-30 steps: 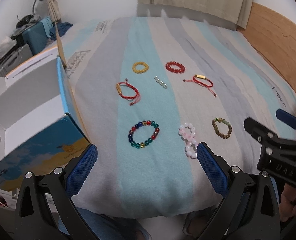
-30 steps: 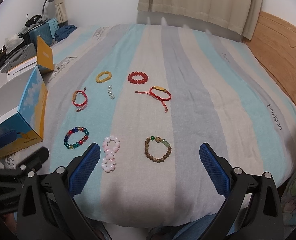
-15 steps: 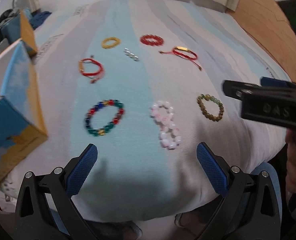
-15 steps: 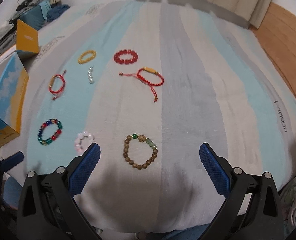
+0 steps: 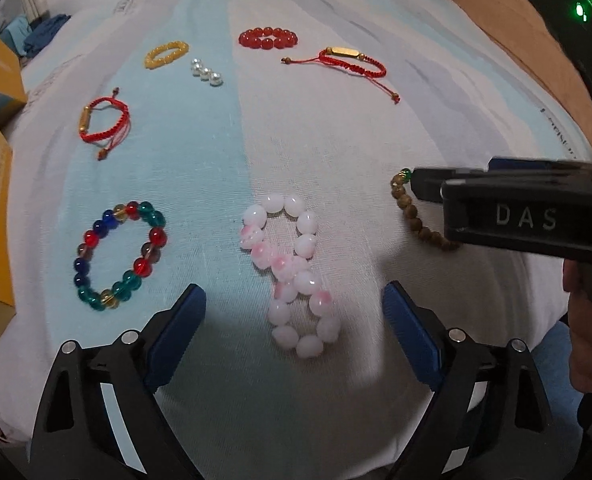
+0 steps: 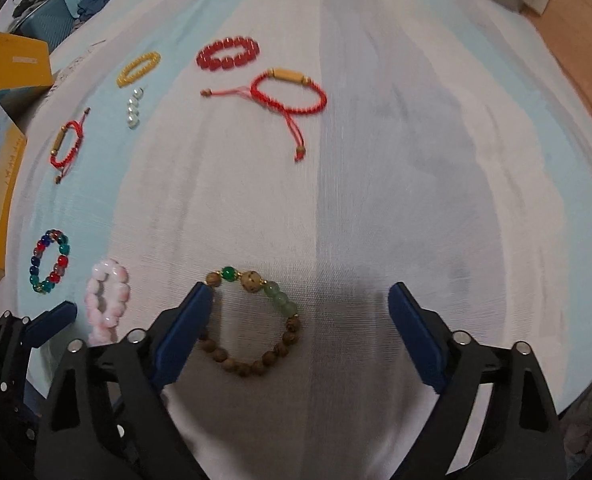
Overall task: Organize jewelry
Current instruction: 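Grasp the pink-white bead bracelet with the left tool while the right tool grasps the brown wooden bracelet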
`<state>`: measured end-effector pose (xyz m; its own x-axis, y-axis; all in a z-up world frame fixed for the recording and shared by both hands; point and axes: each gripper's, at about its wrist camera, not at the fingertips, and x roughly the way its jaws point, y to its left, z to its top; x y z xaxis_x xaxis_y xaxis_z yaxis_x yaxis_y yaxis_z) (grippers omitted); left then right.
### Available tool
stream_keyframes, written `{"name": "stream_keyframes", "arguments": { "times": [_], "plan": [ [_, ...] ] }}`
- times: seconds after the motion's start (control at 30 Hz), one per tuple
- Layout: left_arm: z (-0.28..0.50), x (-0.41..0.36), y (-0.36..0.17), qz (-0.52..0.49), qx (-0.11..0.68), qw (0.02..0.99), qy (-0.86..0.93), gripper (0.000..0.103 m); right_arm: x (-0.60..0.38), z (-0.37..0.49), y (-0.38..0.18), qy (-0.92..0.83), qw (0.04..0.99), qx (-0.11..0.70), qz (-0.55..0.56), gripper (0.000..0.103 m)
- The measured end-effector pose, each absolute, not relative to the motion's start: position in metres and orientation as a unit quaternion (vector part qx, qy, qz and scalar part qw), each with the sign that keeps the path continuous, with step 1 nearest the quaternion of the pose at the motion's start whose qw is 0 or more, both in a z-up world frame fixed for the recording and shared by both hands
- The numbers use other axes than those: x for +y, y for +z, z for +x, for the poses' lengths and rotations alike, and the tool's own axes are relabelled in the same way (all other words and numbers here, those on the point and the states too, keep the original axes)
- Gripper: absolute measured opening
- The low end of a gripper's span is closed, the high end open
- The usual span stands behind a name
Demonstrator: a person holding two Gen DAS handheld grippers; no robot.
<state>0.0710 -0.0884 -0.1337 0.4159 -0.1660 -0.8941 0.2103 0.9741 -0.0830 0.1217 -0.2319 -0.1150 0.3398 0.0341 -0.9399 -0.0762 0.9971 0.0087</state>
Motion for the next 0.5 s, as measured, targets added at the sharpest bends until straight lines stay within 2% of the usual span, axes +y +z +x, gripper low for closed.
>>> {"name": "stream_keyframes", "arguments": {
  "times": [0.03,0.13,0.27,0.37,0.43,0.5],
  "plan": [
    [0.071,-0.089,-0.134,0.02,0.527,0.842,-0.112,0.088,-0.232,0.122,-0.118,0.037,0.816,0.577,-0.015,0.076],
    [0.07,-0.091,-0.135,0.028,0.524,0.844,-0.109,0.083,-0.233,0.12,-0.125,0.043,0.817,0.575,-0.009,0.073],
    [0.07,-0.09,-0.134,0.036,0.522,0.845,-0.106,0.069,-0.232,0.114,-0.124,0.045,0.82,0.57,-0.009,0.066],
    [0.071,-0.087,-0.132,0.035,0.524,0.844,-0.107,0.057,-0.231,0.112,-0.122,0.049,0.821,0.569,-0.013,0.053],
    [0.069,-0.085,-0.13,0.032,0.526,0.843,-0.107,0.048,-0.231,0.109,-0.12,0.049,0.822,0.568,-0.016,0.041],
    [0.07,-0.084,-0.13,0.026,0.529,0.841,-0.108,0.035,-0.232,0.108,-0.118,0.046,0.822,0.568,-0.016,0.03]
  ]
}}
